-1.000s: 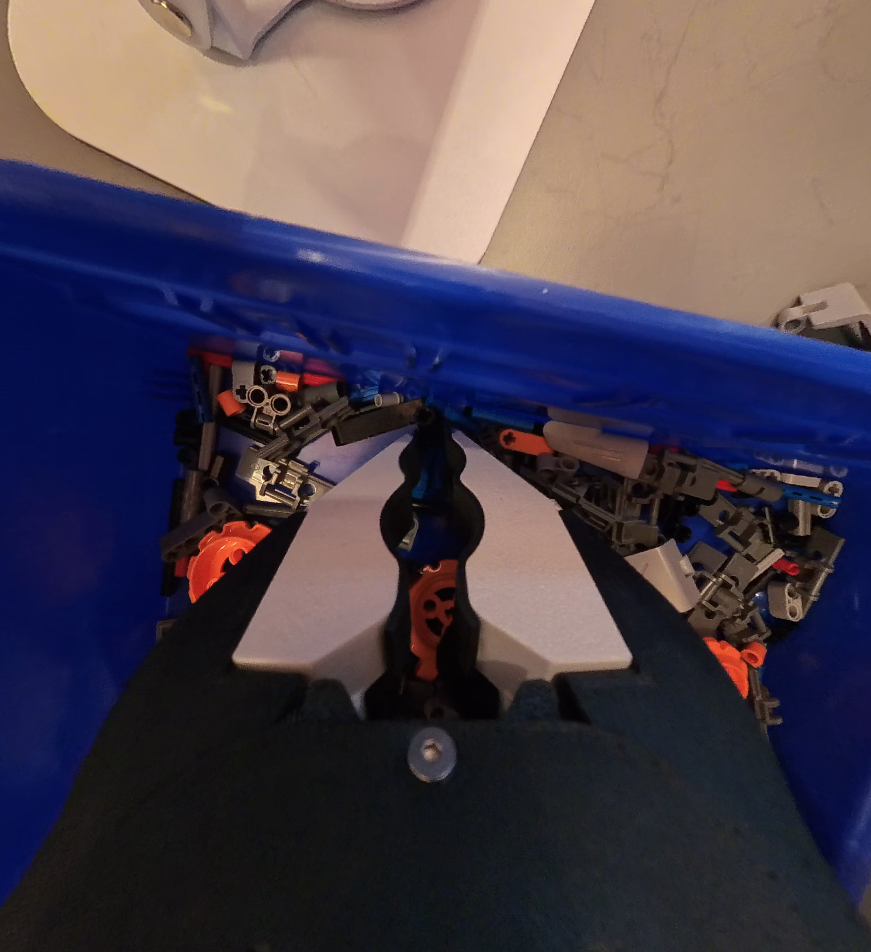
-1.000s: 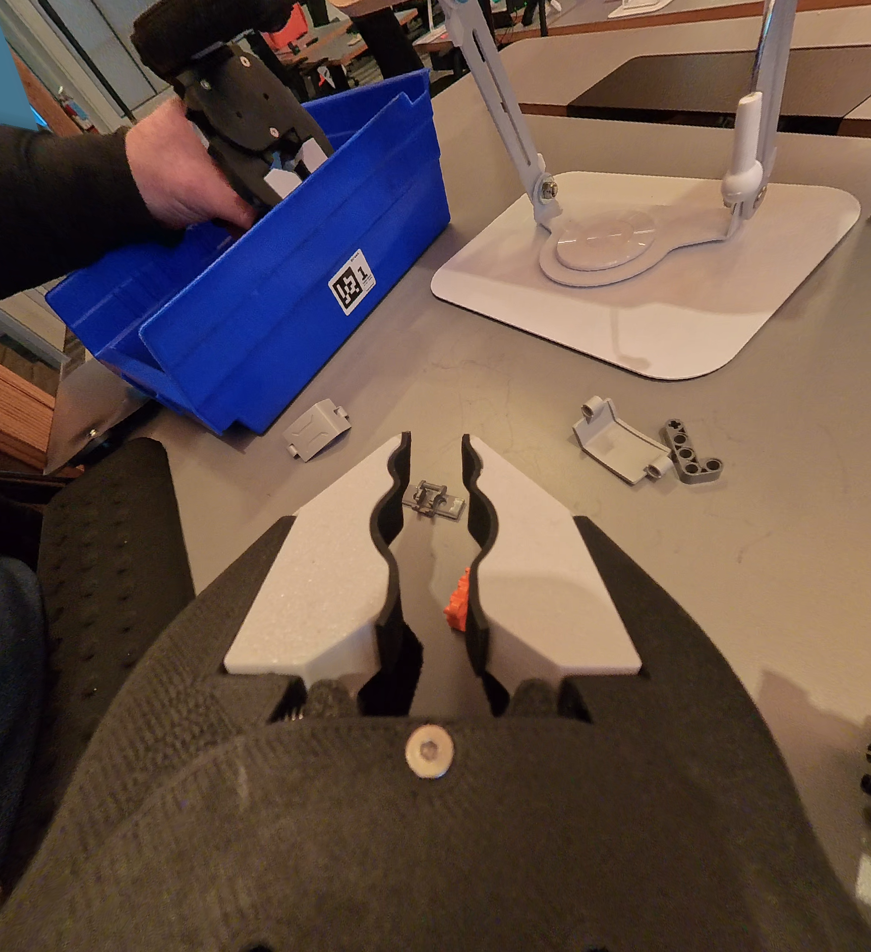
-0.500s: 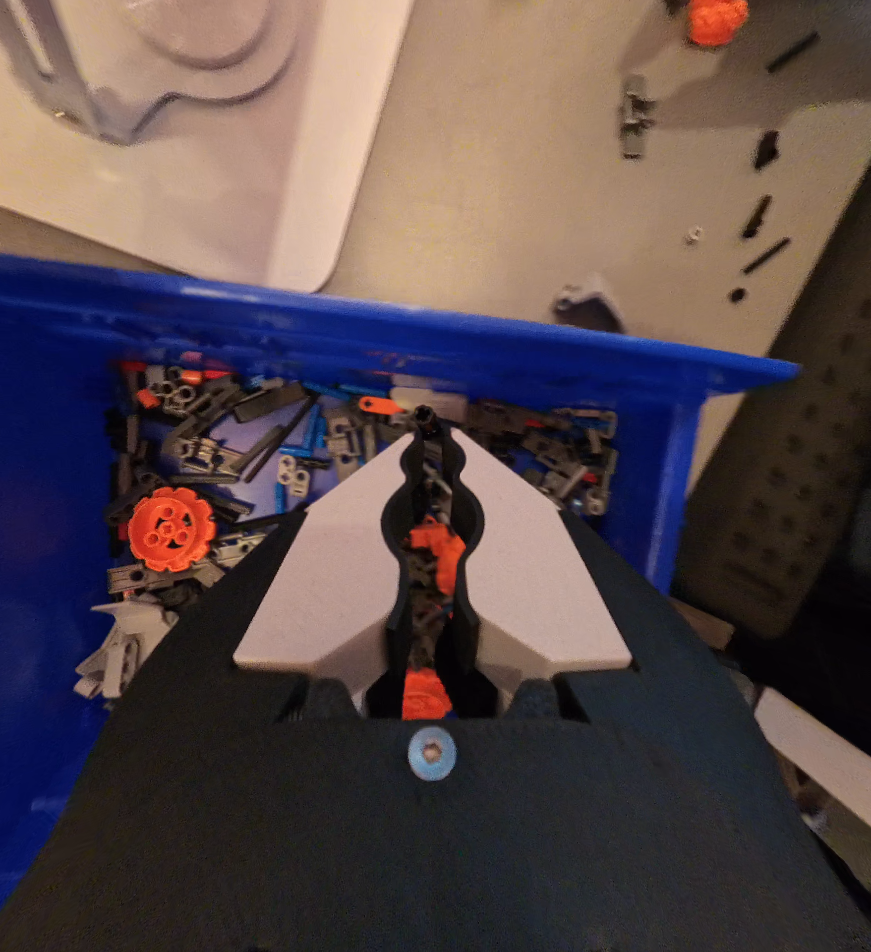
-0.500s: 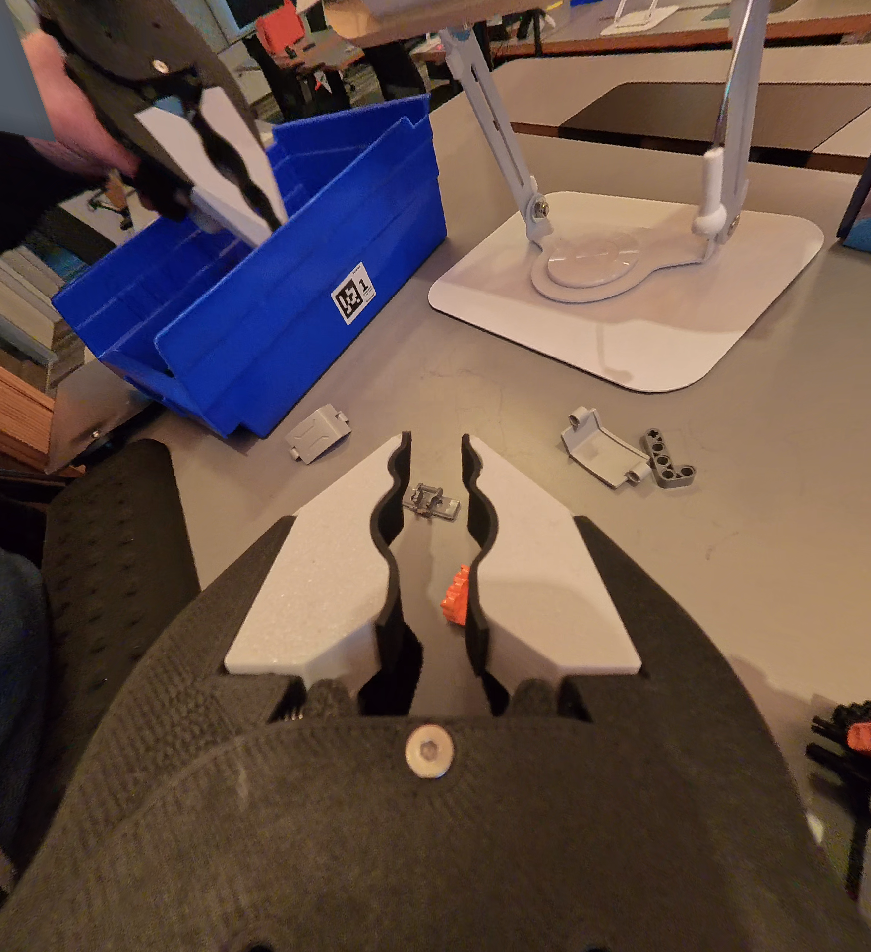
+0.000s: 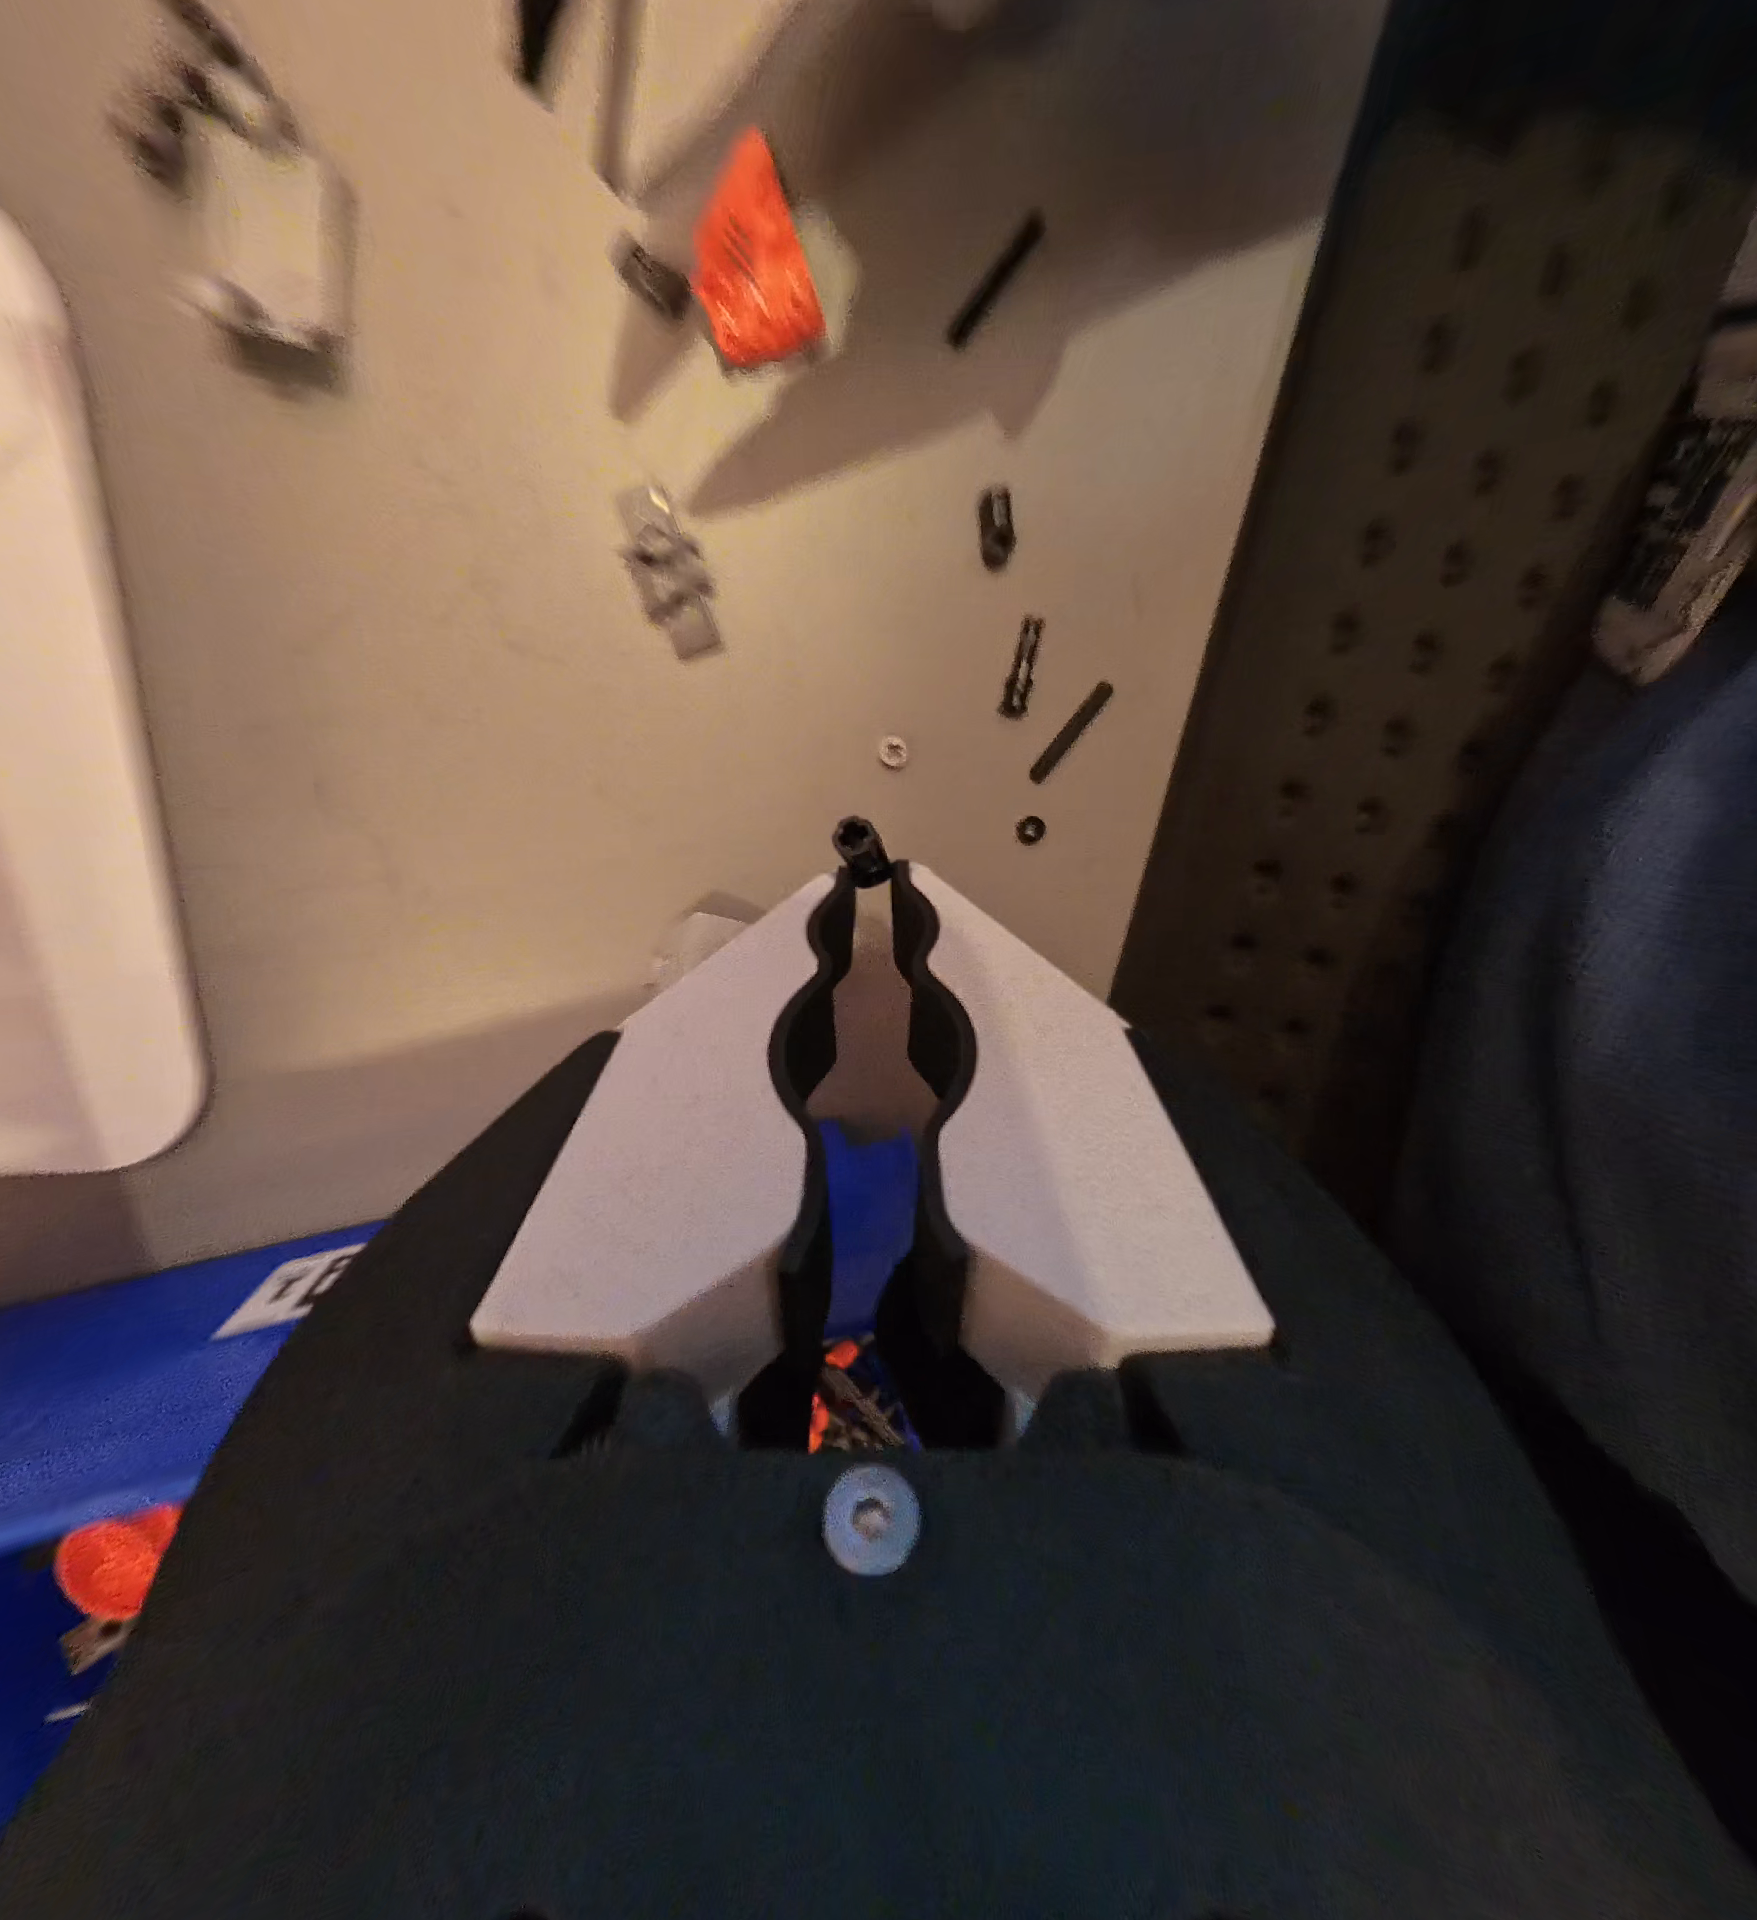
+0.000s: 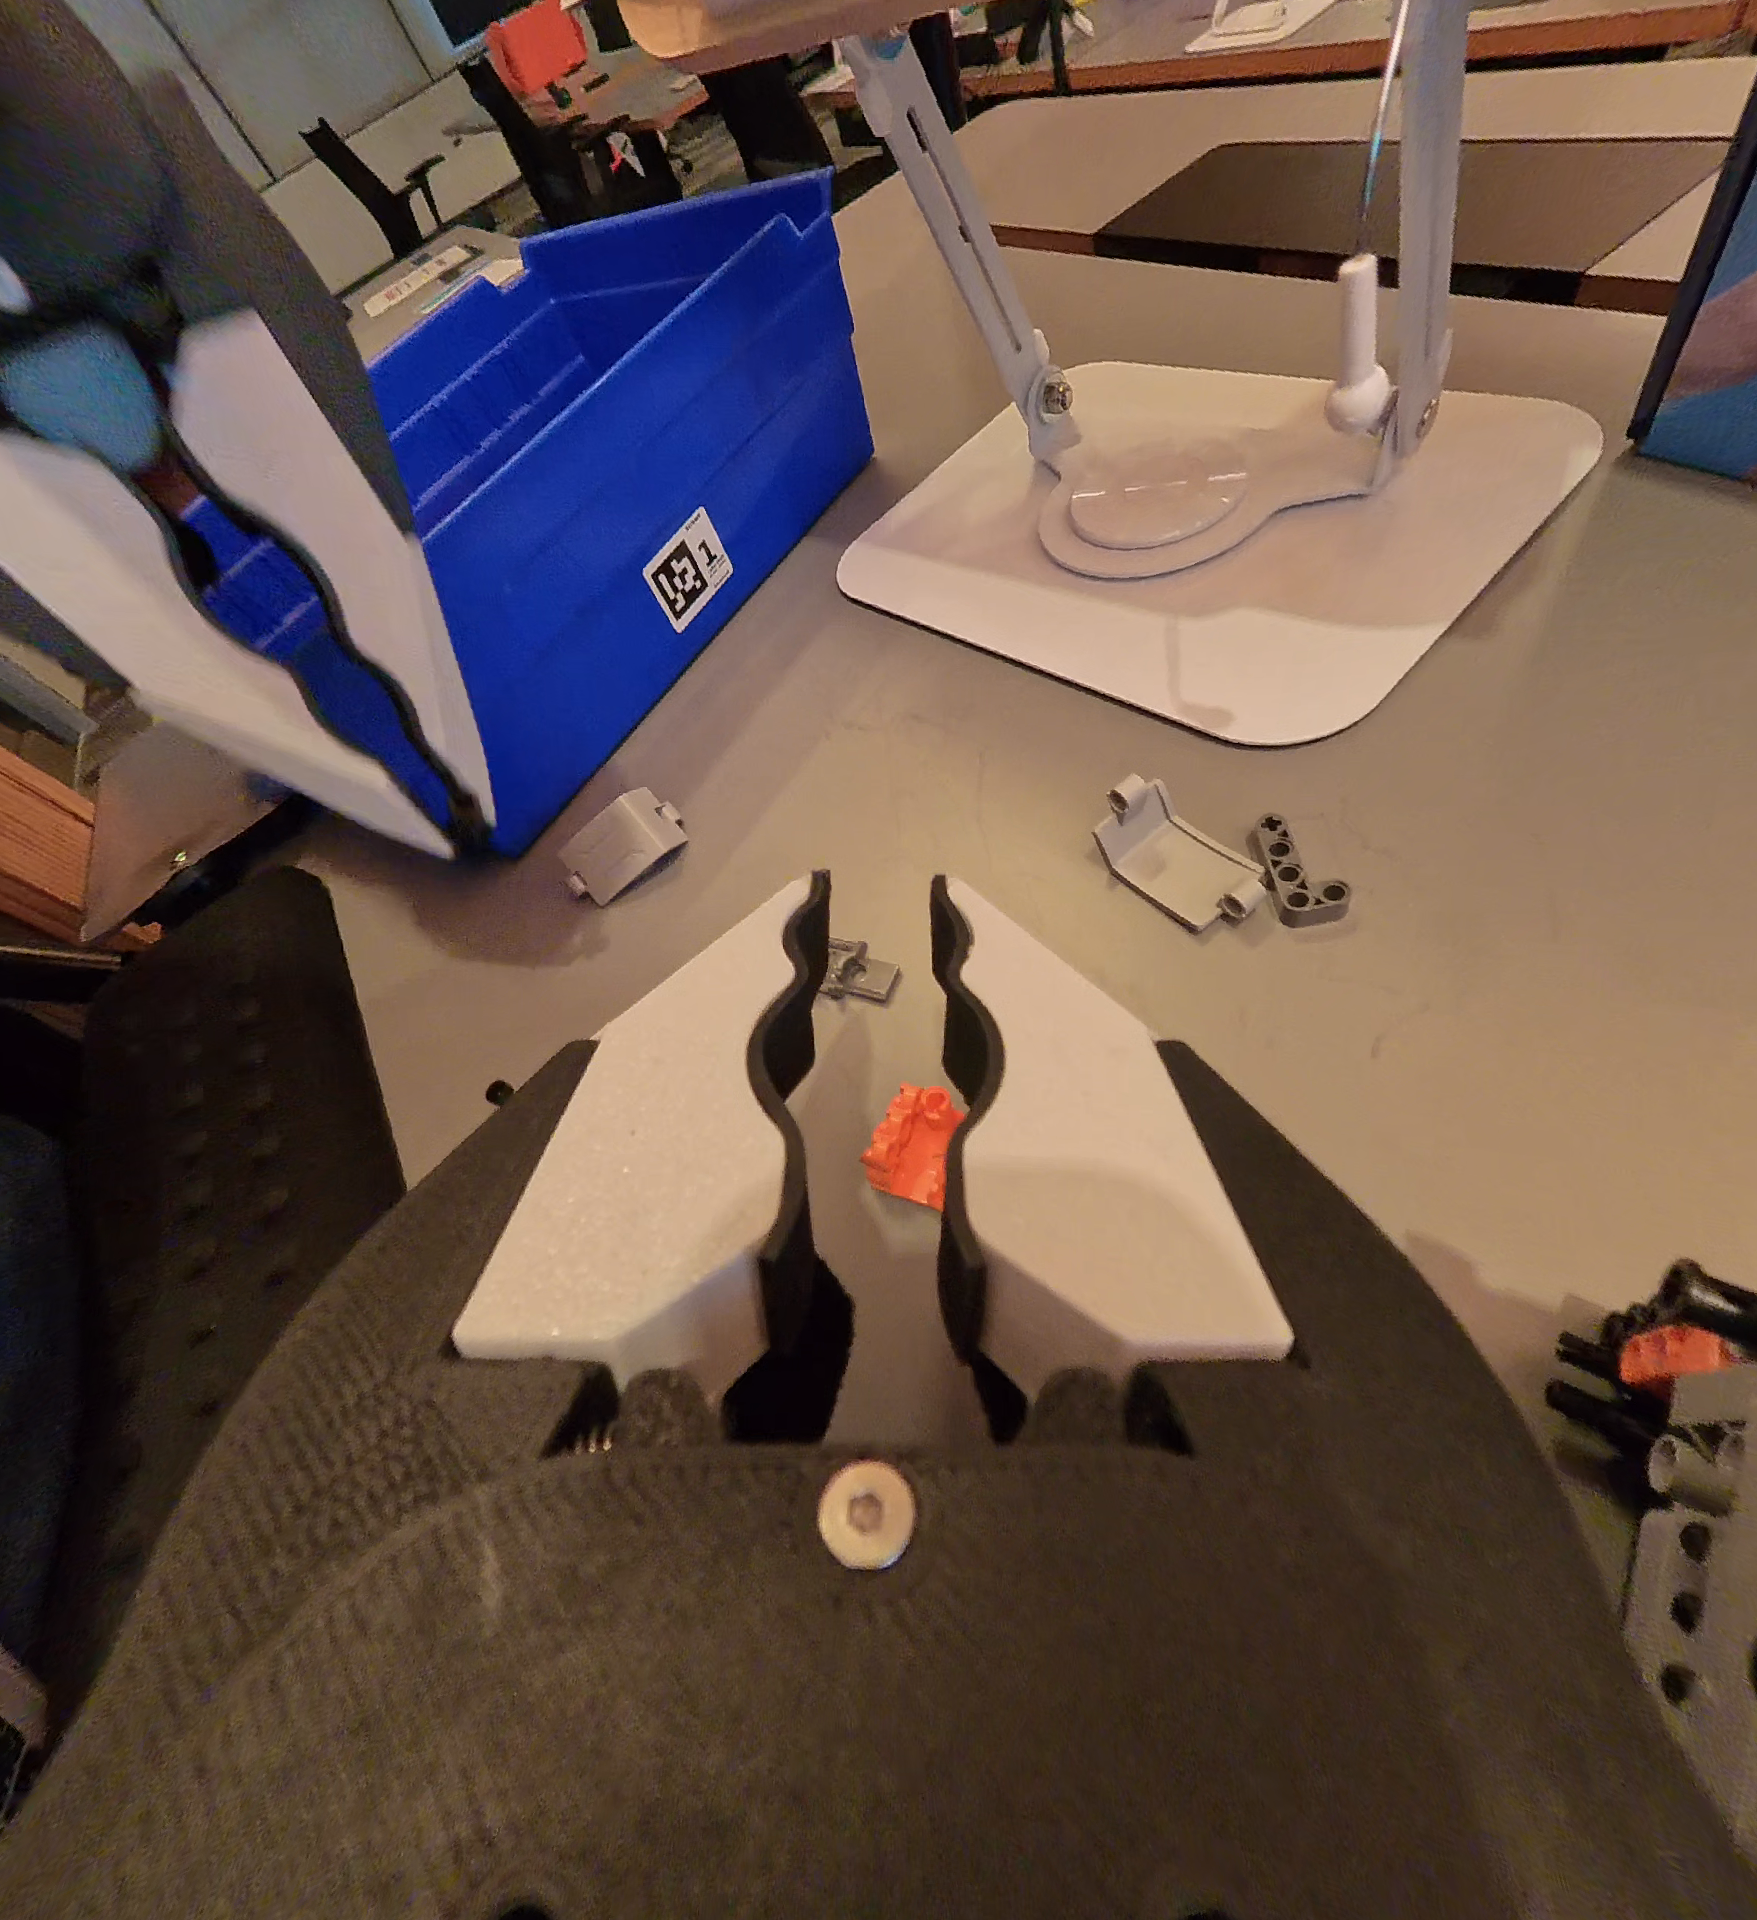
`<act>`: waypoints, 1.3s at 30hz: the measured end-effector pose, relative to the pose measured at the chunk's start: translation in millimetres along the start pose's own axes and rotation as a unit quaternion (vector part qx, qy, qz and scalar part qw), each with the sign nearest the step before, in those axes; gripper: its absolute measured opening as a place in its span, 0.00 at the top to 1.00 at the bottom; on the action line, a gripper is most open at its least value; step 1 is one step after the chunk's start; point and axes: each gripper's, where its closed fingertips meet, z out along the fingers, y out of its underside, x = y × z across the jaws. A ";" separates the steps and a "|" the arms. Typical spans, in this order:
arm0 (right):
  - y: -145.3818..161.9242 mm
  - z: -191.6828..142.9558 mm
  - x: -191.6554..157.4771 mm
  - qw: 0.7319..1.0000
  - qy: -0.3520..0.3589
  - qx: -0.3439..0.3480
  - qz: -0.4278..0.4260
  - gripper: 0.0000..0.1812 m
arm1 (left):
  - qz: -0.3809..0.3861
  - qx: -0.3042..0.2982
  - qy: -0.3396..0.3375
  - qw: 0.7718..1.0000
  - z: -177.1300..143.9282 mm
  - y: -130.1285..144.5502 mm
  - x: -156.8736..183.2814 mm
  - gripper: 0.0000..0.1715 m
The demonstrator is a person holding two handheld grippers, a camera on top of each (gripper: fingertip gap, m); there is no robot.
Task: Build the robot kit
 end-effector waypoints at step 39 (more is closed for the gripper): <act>-2.2 7.3 -1.5 1.000 -0.002 0.018 0.010 0.91 | -0.123 0.078 -0.197 0.969 -29.7 141.3 -201.5 0.86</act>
